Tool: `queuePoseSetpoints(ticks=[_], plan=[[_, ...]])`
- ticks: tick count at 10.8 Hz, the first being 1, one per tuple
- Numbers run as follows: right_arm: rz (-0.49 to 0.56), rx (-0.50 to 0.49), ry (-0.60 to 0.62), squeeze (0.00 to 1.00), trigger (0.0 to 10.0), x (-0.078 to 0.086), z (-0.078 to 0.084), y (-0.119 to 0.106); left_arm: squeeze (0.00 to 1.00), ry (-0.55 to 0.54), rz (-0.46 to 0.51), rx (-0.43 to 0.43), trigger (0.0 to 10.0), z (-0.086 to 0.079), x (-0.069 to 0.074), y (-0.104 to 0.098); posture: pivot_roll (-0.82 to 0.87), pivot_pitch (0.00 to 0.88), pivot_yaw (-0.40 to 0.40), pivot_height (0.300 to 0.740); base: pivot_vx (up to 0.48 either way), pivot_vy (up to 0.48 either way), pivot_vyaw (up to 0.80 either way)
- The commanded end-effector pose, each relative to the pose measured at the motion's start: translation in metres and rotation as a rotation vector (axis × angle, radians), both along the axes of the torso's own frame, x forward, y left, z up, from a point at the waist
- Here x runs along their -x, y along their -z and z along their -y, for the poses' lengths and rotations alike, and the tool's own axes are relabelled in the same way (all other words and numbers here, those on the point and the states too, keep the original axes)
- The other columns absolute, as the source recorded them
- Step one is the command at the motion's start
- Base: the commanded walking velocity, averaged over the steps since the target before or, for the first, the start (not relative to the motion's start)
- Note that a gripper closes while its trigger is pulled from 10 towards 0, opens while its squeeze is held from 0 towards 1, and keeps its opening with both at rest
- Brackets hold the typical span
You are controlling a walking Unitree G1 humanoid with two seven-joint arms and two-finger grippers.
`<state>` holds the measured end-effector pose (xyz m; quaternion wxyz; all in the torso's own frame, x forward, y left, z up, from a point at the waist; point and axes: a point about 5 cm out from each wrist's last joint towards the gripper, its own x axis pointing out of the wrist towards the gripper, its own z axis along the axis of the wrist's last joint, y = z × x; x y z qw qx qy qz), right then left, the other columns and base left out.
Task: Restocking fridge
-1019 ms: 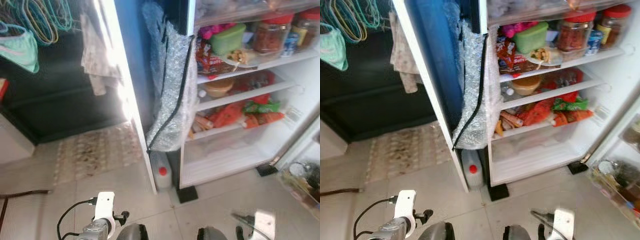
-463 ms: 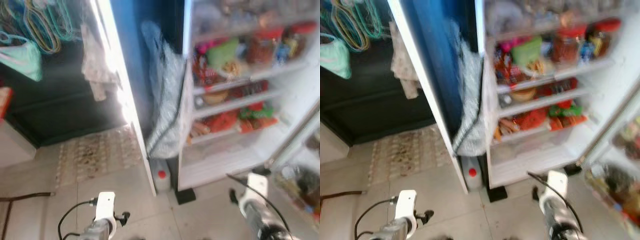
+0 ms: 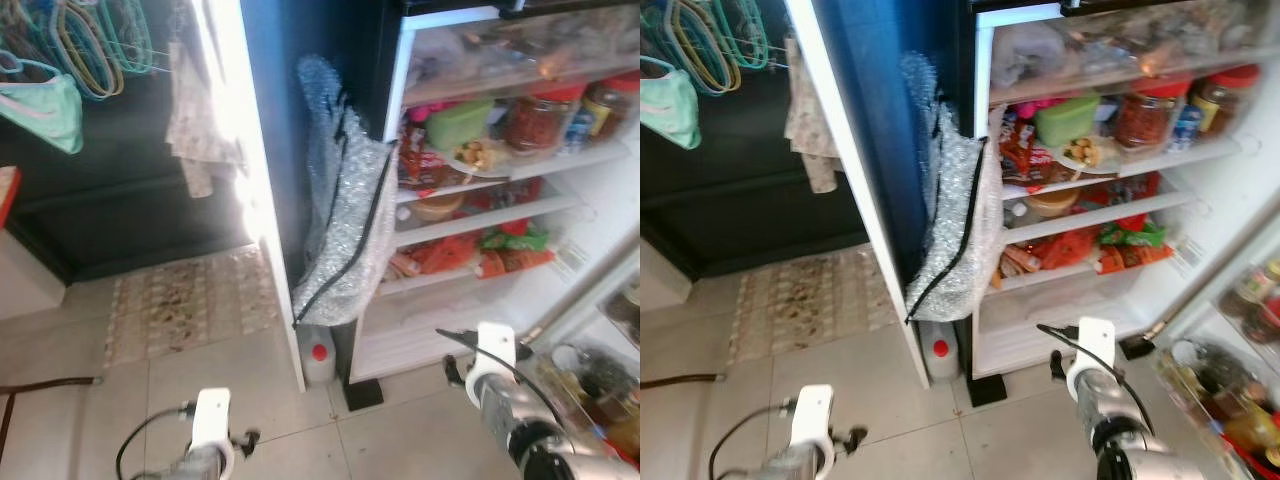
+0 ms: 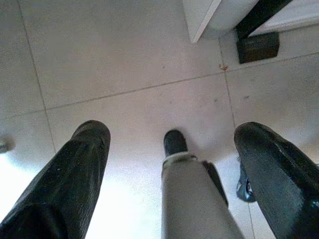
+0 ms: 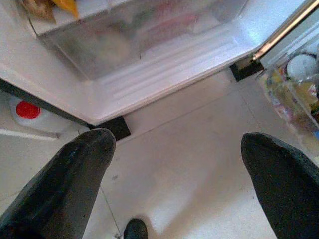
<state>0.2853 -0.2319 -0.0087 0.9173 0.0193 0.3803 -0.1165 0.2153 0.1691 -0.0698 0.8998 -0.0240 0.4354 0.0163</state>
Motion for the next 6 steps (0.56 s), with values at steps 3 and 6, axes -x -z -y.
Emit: queuePoseSetpoints(ticks=[3, 6], plan=[[0.045, -0.024, 0.007, 0.00, 10.0, -0.014, -0.001, -0.012, 0.00, 0.043, -0.051, -0.027, 10.0, 0.001, 0.021, 0.011, -0.09, 0.016, 0.011, 0.740, 0.000, 0.000, 0.00], [0.082, -0.003, 0.093, 0.00, 10.0, -0.023, 0.014, -0.028, 0.00, 0.070, -0.068, -0.051, 10.0, 0.006, 0.039, 0.020, -0.08, 0.000, 0.003, 0.740, 0.000, 0.000, 0.00]])
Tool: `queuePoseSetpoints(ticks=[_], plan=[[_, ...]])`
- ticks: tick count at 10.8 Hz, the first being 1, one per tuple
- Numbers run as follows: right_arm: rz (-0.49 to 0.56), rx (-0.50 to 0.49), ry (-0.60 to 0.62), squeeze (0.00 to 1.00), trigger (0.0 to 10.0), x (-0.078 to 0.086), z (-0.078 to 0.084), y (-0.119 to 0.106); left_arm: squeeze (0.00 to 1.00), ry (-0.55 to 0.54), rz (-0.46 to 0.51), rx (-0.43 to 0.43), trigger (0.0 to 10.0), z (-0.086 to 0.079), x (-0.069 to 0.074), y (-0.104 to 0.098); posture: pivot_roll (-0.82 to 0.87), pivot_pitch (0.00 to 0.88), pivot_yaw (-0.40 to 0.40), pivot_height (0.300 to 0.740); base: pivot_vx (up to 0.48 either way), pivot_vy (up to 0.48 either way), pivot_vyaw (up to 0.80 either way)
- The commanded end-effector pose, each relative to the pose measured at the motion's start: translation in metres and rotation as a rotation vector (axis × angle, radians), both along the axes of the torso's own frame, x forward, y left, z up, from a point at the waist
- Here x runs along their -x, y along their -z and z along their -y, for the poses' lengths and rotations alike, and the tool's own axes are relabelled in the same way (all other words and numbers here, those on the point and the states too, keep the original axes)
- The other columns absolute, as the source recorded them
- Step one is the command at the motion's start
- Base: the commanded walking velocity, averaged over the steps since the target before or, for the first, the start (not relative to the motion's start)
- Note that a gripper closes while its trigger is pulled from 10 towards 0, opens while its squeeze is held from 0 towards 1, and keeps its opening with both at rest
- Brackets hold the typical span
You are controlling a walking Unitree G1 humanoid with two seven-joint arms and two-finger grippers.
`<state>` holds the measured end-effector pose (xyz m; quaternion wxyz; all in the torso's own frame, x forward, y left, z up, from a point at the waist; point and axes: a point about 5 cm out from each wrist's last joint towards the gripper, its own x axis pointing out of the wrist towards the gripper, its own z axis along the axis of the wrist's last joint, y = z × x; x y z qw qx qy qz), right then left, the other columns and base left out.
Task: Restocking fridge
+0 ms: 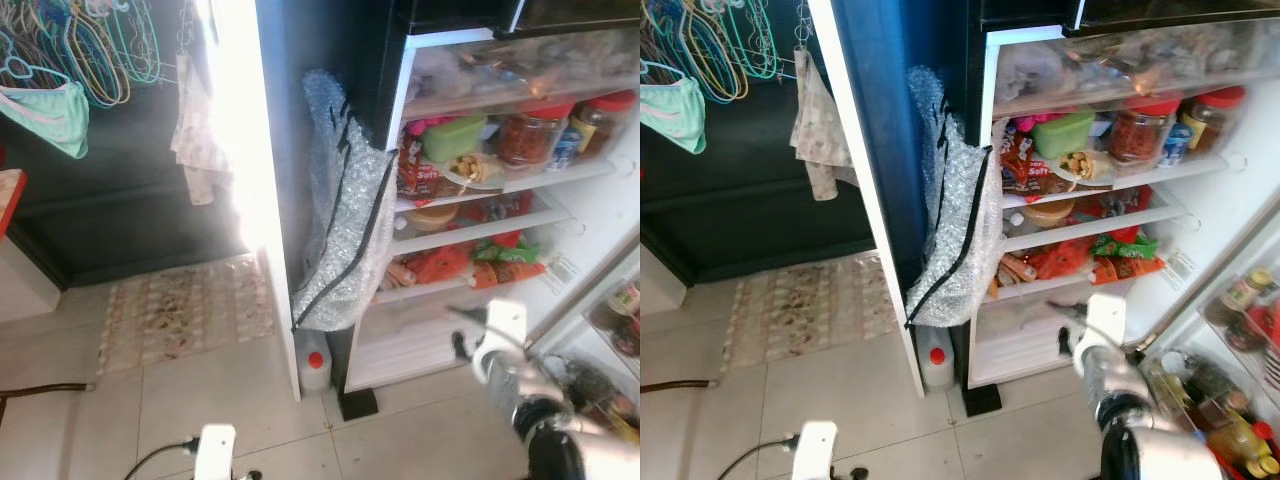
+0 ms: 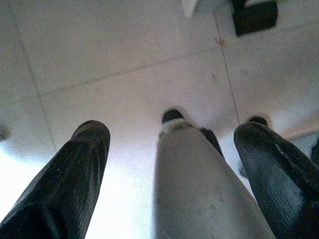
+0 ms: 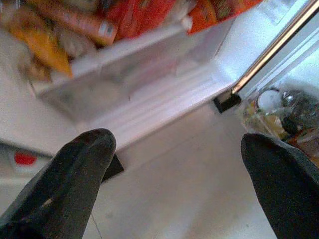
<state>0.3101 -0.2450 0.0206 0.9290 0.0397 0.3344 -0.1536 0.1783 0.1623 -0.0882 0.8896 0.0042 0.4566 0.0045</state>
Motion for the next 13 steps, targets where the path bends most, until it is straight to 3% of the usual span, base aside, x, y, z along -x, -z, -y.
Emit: queuePoseSetpoints(ticks=[1, 2, 3, 4, 5, 8, 10, 11, 13], plan=[[0.025, -0.003, 0.023, 0.00, 10.0, -0.007, 0.002, -0.009, 0.00, -0.023, 0.053, -0.025, 10.0, -0.003, 0.002, -0.001, -0.10, 0.000, 0.021, 0.740, 0.000, 0.000, 0.00], [0.034, -0.002, 0.034, 0.00, 10.0, -0.010, 0.002, -0.012, 0.00, -0.034, 0.085, -0.033, 10.0, -0.004, 0.002, -0.002, -0.09, 0.000, 0.028, 0.740, 0.000, 0.000, 0.00], [0.044, -0.004, 0.045, 0.00, 10.0, -0.015, 0.001, -0.017, 0.00, -0.048, 0.299, -0.075, 10.0, -0.015, -0.020, -0.022, -0.09, 0.000, 0.043, 0.740, 0.000, 0.000, 0.00], [0.047, -0.008, 0.054, 0.00, 10.0, -0.016, 0.000, -0.019, 0.00, -0.067, 0.451, -0.078, 10.0, -0.022, -0.041, -0.041, -0.09, 0.000, 0.050, 0.740, 0.000, 0.000, 0.00], [0.050, -0.012, 0.071, 0.00, 10.0, -0.019, 0.001, -0.022, 0.00, -0.055, 0.589, -0.099, 10.0, -0.027, -0.051, -0.058, -0.09, 0.000, 0.063, 0.740, 0.000, 0.000, 0.00], [0.053, -0.019, 0.111, 0.00, 10.0, -0.020, 0.001, -0.024, 0.00, -0.081, 0.903, -0.169, 10.0, -0.033, -0.061, -0.097, -0.08, 0.000, 0.070, 0.740, 0.000, 0.000, 0.00], [0.053, -0.018, 0.107, 0.00, 10.0, -0.020, 0.001, -0.024, 0.00, -0.039, 0.993, -0.230, 10.0, -0.030, -0.052, -0.108, -0.07, 0.000, 0.064, 0.740, 0.000, 0.000, 0.00], [0.054, -0.013, 0.103, 0.00, 10.0, -0.020, 0.002, -0.024, 0.00, -0.012, 0.984, -0.240, 10.0, -0.024, -0.044, -0.106, -0.06, 0.000, 0.054, 0.740, 0.000, 0.000, 0.00], [0.057, -0.008, 0.100, 0.00, 10.0, -0.020, 0.002, -0.025, 0.00, 0.054, 0.971, -0.277, 10.0, -0.027, -0.041, -0.106, -0.06, 0.000, 0.048, 0.740, 0.000, 0.000, 0.00]])
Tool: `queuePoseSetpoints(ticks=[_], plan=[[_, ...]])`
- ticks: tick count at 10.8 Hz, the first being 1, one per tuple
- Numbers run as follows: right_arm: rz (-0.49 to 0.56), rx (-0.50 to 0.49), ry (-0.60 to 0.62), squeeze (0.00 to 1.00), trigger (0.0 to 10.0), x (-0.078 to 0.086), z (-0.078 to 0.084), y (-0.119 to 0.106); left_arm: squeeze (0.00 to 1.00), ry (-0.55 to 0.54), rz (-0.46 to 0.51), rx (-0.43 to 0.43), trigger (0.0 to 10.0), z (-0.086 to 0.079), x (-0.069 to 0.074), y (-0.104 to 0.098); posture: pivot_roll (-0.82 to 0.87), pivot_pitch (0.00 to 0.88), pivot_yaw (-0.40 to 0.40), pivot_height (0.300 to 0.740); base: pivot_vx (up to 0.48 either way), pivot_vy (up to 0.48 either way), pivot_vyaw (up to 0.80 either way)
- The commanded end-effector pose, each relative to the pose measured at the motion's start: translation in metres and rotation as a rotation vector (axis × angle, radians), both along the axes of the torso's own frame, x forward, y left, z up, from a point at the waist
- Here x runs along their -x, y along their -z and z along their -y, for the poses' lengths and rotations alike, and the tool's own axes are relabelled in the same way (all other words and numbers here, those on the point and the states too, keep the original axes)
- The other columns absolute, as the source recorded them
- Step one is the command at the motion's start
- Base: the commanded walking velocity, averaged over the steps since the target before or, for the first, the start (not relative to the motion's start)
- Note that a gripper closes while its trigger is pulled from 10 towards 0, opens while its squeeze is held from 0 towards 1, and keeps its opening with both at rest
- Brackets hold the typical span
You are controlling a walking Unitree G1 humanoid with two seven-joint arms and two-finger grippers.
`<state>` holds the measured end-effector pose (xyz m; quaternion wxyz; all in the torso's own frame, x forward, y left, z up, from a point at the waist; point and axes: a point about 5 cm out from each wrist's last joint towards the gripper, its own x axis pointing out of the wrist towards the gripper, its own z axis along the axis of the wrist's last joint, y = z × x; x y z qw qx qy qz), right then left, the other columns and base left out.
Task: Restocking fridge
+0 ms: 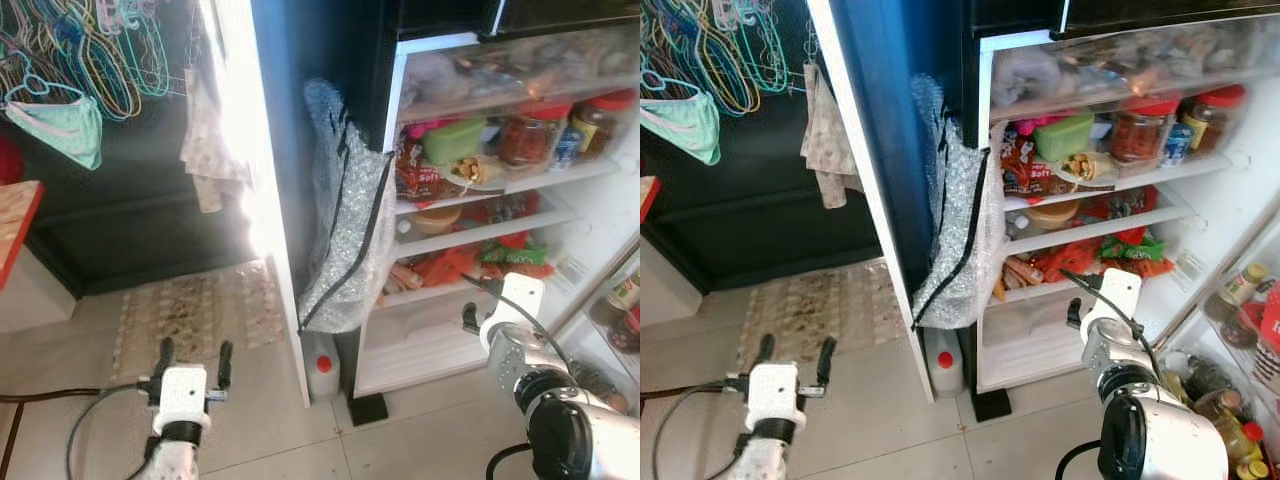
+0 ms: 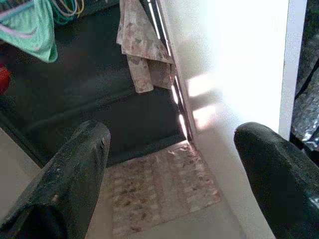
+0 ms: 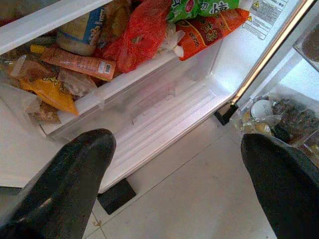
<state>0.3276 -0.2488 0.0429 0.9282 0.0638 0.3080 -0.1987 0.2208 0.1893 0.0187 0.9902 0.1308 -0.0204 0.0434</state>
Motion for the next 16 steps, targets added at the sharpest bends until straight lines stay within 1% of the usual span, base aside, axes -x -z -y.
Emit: queuePoseSetpoints(ticks=[1, 2, 3, 4, 5, 6, 7, 8, 9, 10, 11, 12, 13, 14, 16], plan=[[0.004, 0.000, 0.002, 0.00, 10.0, -0.003, -0.001, -0.003, 0.00, 0.008, -0.071, -0.042, 10.0, -0.006, 0.000, 0.008, -0.07, 0.000, 0.054, 0.740, 0.000, 0.000, 0.00], [0.008, -0.007, 0.017, 0.00, 10.0, -0.003, -0.002, -0.003, 0.00, 0.001, -0.161, -0.043, 10.0, -0.012, -0.003, 0.019, -0.08, 0.000, 0.060, 0.740, 0.000, 0.000, 0.00], [0.006, -0.006, 0.003, 0.00, 10.0, -0.004, -0.003, -0.004, 0.00, -0.020, -0.348, -0.023, 10.0, -0.017, -0.007, 0.039, -0.09, 0.000, 0.073, 0.740, 0.000, 0.000, 0.00], [0.007, -0.014, 0.009, 0.00, 10.0, -0.004, -0.005, -0.004, 0.00, -0.021, -0.511, 0.028, 10.0, -0.020, -0.008, 0.053, -0.12, 0.000, 0.086, 0.740, 0.000, 0.000, 0.00], [0.009, -0.019, 0.008, 0.00, 10.0, -0.005, -0.006, -0.004, 0.00, -0.060, -0.629, 0.090, 10.0, -0.024, -0.005, 0.063, -0.14, 0.000, 0.096, 0.740, 0.000, 0.000, 0.00], [0.008, -0.028, 0.009, 0.00, 10.0, -0.005, -0.008, -0.003, 0.00, -0.133, -0.721, 0.171, 10.0, -0.028, 0.001, 0.072, -0.14, 0.000, 0.101, 0.740, 0.000, 0.000, 0.00], [-0.003, -0.027, 0.003, 0.00, 10.0, -0.005, -0.010, -0.002, 0.00, -0.171, -0.821, 0.211, 10.0, -0.029, 0.014, 0.082, -0.15, 0.000, 0.110, 0.740, 0.000, 0.000, 0.00], [-0.005, -0.037, 0.020, 0.00, 10.0, -0.004, -0.012, -0.001, 0.00, -0.155, -0.869, 0.197, 10.0, -0.026, 0.022, 0.088, -0.17, 0.000, 0.124, 0.740, 0.000, 0.480, 0.00], [-0.005, -0.044, 0.025, 0.00, 10.0, -0.004, -0.013, 0.000, 0.00, -0.141, -0.881, 0.190, 10.0, -0.024, 0.023, 0.089, -0.17, 0.000, 0.124, 0.740, 0.000, 0.480, 0.00], [-0.010, -0.046, 0.023, 0.00, 10.0, -0.003, -0.015, 0.001, 0.00, -0.136, -0.893, 0.200, 10.0, -0.023, 0.025, 0.091, -0.15, 0.000, 0.125, 0.740, 0.000, 0.480, 0.00], [-0.026, -0.026, -0.001, 0.00, 10.0, -0.003, -0.014, 0.002, 0.00, -0.102, -0.898, 0.178, 10.0, -0.019, 0.025, 0.092, -0.12, 0.016, 0.107, 0.740, 0.000, 0.480, 0.00], [-0.032, 0.001, -0.034, 0.00, 10.0, -0.003, -0.012, 0.001, 0.00, -0.102, -0.909, 0.205, 10.0, -0.015, 0.027, 0.094, -0.11, 0.020, 0.079, 0.740, 0.000, 0.480, 0.00], [-0.036, 0.024, -0.059, 0.00, 10.0, -0.002, -0.007, 0.001, 0.00, -0.126, -0.943, 0.229, 10.0, -0.014, 0.035, 0.098, -0.11, 0.011, 0.052, 0.740, 0.000, 0.480, 0.00], [-0.043, 0.043, -0.078, 0.00, 10.0, -0.002, -0.005, 0.000, 0.00, -0.127, -0.970, 0.231, 10.0, -0.015, 0.042, 0.102, -0.10, 0.005, 0.040, 0.740, 0.000, 0.371, 0.00], [-0.041, 0.049, -0.081, 0.00, 10.0, -0.001, -0.002, 0.000, 0.00, -0.151, -1.020, 0.210, 10.0, -0.019, 0.054, 0.107, -0.09, 0.000, 0.031, 0.740, 0.000, 0.000, 0.00]])
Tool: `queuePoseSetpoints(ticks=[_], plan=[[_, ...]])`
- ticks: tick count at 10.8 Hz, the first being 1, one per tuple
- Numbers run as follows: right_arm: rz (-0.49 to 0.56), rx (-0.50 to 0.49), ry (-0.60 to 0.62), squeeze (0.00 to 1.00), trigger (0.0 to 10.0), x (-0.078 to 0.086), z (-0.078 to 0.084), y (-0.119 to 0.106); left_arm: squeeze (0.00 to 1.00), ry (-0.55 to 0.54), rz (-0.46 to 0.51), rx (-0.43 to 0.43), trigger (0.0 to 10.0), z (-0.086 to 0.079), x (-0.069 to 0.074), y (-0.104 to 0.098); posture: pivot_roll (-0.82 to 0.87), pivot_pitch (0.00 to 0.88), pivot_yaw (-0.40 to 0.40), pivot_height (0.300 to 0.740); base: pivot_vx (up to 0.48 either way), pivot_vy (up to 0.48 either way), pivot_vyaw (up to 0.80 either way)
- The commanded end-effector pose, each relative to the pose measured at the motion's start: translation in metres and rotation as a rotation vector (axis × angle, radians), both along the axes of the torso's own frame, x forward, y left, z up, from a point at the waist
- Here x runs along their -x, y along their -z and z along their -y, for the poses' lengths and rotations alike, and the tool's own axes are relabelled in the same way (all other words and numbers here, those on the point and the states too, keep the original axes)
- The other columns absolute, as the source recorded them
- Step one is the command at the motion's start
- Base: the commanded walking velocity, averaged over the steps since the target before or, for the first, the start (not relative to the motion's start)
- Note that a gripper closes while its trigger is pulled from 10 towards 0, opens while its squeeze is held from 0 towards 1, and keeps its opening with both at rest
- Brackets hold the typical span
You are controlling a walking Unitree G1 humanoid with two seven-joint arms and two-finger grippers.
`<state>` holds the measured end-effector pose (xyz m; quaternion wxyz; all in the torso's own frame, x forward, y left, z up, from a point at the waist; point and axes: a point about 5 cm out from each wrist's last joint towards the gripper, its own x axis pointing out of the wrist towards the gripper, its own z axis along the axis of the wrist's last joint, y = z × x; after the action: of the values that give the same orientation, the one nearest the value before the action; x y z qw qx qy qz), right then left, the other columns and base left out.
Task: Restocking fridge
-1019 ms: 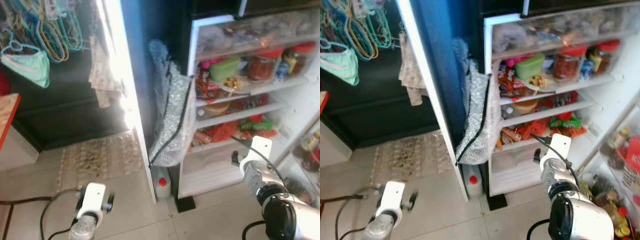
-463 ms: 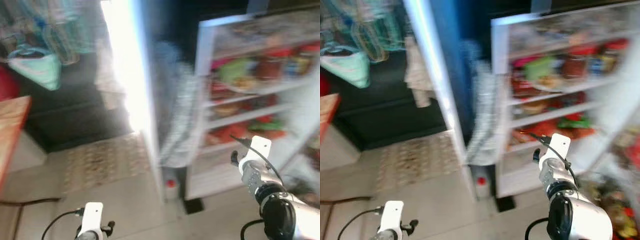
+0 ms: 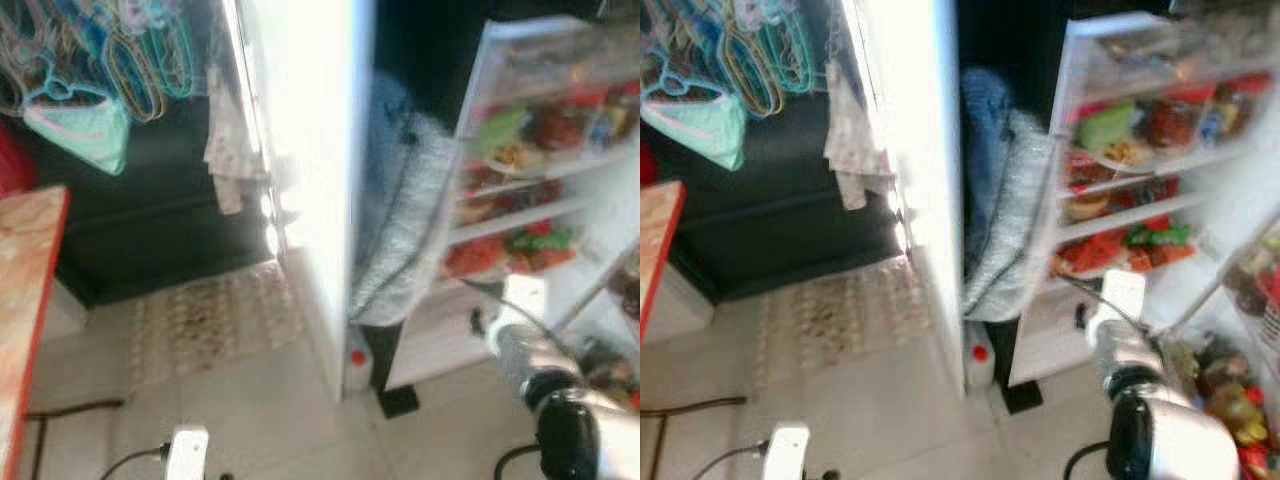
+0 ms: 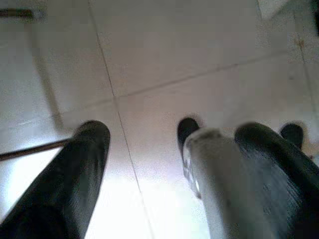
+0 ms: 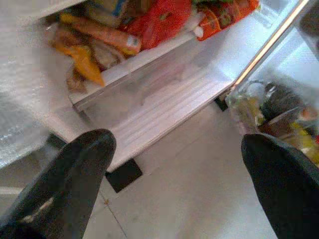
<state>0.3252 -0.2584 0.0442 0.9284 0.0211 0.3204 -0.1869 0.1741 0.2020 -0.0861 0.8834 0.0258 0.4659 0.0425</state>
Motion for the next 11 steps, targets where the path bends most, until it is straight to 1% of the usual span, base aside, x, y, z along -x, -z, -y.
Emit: queuePoseSetpoints(ticks=[1, 2, 3, 4, 5, 6, 7, 8, 9, 10, 11], plan=[[-0.010, 0.003, -0.040, 0.00, 10.0, -0.003, -0.011, 0.001, 0.00, -0.027, -0.065, -0.017, 10.0, -0.010, 0.016, 0.006, -0.09, 0.000, 0.042, 0.740, 0.000, 0.000, 0.00], [-0.007, 0.018, -0.046, 0.00, 10.0, -0.003, -0.012, 0.001, 0.00, -0.033, -0.073, -0.006, 10.0, -0.011, 0.019, 0.007, -0.09, 0.000, 0.048, 0.740, 0.000, 0.000, 0.00], [0.049, 0.042, -0.074, 0.00, 10.0, -0.007, -0.013, -0.003, 0.00, 0.001, -0.080, -0.012, 10.0, -0.011, 0.022, 0.008, -0.10, 0.000, 0.056, 0.740, 0.000, 0.000, 0.00], [0.079, 0.055, -0.091, 0.00, 10.0, -0.009, -0.014, -0.006, 0.00, 0.005, -0.082, -0.008, 10.0, -0.009, 0.024, 0.009, -0.11, 0.000, 0.066, 0.740, 0.000, 0.000, 0.00], [0.045, 0.105, -0.061, 0.00, 10.0, 0.144, 0.011, 0.096, 0.00, 0.006, -0.087, -0.008, 10.0, -0.008, 0.025, 0.009, -0.12, 0.000, 0.075, 0.740, 0.000, 0.000, 0.00], [0.038, 0.099, -0.083, 0.00, 10.0, 0.165, 0.009, 0.103, 0.00, 0.010, -0.093, -0.007, 10.0, -0.007, 0.025, 0.010, -0.13, 0.000, 0.084, 0.740, 0.000, 0.000, 0.00], [0.000, 0.046, -0.091, 0.00, 10.0, 0.169, -0.001, 0.110, 0.00, 0.044, -0.111, -0.010, 10.0, -0.004, 0.026, 0.011, -0.11, 0.000, 0.093, 0.740, 0.000, 0.000, 0.00], [-0.027, 0.010, -0.068, 0.00, 10.0, 0.170, -0.004, 0.114, 0.00, 0.071, -0.121, -0.004, 10.0, 0.000, 0.027, 0.012, -0.09, 0.000, 0.094, 0.740, 0.000, 0.000, 0.00], [-0.015, -0.003, -0.059, 0.00, 10.0, 0.170, -0.009, 0.115, 0.00, 0.069, -0.125, -0.006, 10.0, 0.001, 0.029, 0.013, -0.08, 0.000, 0.094, 0.740, 0.000, 0.000, 0.00], [0.009, -0.009, -0.055, 0.00, 10.0, 0.172, -0.012, 0.115, 0.00, 0.020, -0.130, 0.002, 10.0, -0.001, 0.032, 0.014, -0.09, 0.000, 0.102, 0.740, 0.000, 0.000, 0.00], [0.003, -0.015, -0.061, 0.00, 10.0, 0.171, -0.014, 0.116, 0.00, 0.024, -0.138, 0.000, 10.0, -0.001, 0.033, 0.014, -0.09, 0.000, 0.104, 0.740, 0.000, 0.000, 0.00]])
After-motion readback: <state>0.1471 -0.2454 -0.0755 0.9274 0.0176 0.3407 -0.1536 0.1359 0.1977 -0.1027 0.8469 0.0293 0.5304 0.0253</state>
